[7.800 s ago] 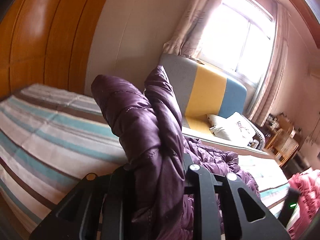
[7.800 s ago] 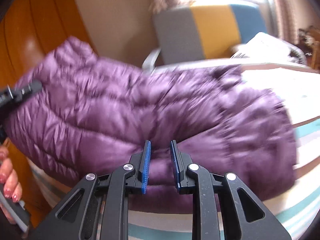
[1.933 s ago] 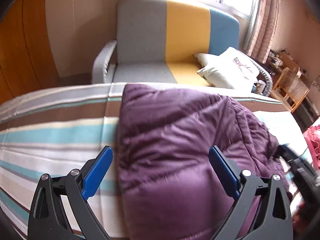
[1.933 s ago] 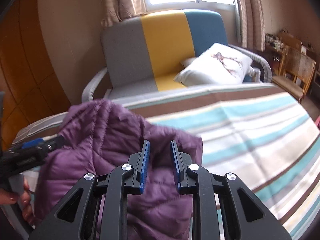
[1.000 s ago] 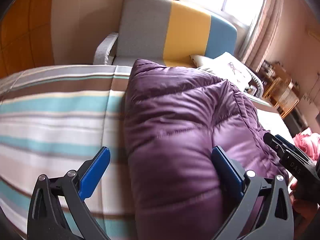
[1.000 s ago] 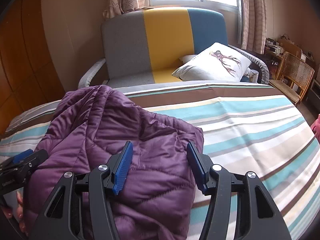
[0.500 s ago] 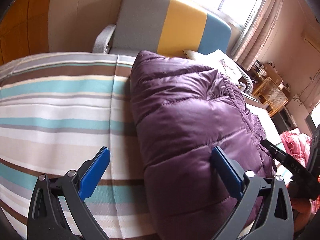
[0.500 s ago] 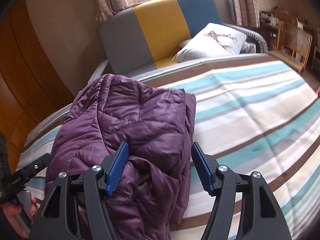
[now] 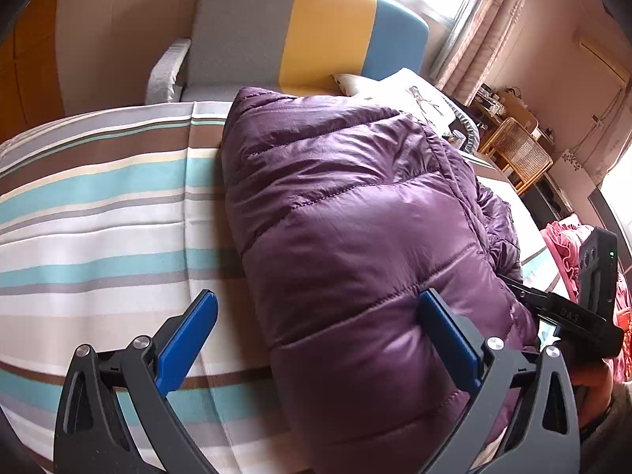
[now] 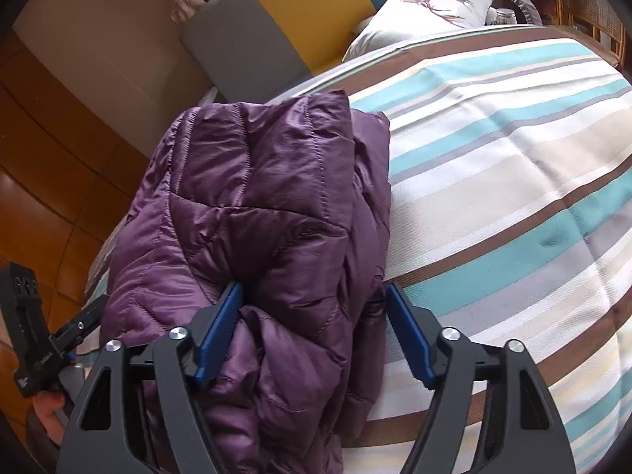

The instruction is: Fold large clothes

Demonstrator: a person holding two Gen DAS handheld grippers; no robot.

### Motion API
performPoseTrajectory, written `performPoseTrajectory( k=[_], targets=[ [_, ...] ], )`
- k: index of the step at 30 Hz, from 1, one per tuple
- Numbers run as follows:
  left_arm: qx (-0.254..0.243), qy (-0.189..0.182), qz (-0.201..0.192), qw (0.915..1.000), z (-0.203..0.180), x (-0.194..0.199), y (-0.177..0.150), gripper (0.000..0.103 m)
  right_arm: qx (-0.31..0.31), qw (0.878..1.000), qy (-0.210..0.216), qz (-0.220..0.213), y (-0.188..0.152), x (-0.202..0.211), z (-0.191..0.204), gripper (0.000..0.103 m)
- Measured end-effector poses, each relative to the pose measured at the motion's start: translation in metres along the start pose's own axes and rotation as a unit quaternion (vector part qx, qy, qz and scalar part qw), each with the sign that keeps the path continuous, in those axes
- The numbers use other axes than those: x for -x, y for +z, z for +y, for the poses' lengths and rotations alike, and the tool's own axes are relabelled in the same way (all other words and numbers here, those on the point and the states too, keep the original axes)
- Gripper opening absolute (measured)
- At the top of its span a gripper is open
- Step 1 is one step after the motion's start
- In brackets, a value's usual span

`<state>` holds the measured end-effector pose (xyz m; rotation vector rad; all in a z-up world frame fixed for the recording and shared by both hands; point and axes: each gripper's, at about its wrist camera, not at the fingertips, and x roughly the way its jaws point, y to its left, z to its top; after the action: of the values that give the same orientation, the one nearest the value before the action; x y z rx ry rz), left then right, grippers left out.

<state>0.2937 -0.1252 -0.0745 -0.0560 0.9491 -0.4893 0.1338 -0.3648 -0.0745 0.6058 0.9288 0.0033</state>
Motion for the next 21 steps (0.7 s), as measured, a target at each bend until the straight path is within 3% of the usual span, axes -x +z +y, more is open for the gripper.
performPoseTrajectory(
  k=[3, 8, 14, 16, 21],
  targets=[
    [-0.007, 0.007, -0.006, 0.9999, 0.0, 0.0, 0.002, 0.101, -0.016, 0.999, 0.024, 0.021, 0.003, -0.006, -0.009, 0.075],
    [0.01, -0.015, 0.013, 0.9998, 0.006, -0.013, 0.004, 0.101, -0.042, 0.997, 0.058, 0.038, 0.008, -0.019, -0.021, 0.075],
    [0.02, -0.06, 0.039, 0.9972, 0.008, -0.026, 0.003, 0.101, -0.028, 0.995, 0.085, 0.037, 0.01, -0.029, -0.017, 0.054],
    [0.009, -0.069, 0.038, 0.9969, 0.002, -0.027, 0.002, 0.088, -0.024, 0.995, 0.096, 0.032, 0.011, -0.028, -0.019, 0.044],
    [-0.031, -0.058, 0.015, 0.9978, -0.016, -0.017, -0.002, 0.072, -0.007, 0.994, 0.11, 0.004, 0.003, -0.018, -0.016, 0.033]
  ],
)
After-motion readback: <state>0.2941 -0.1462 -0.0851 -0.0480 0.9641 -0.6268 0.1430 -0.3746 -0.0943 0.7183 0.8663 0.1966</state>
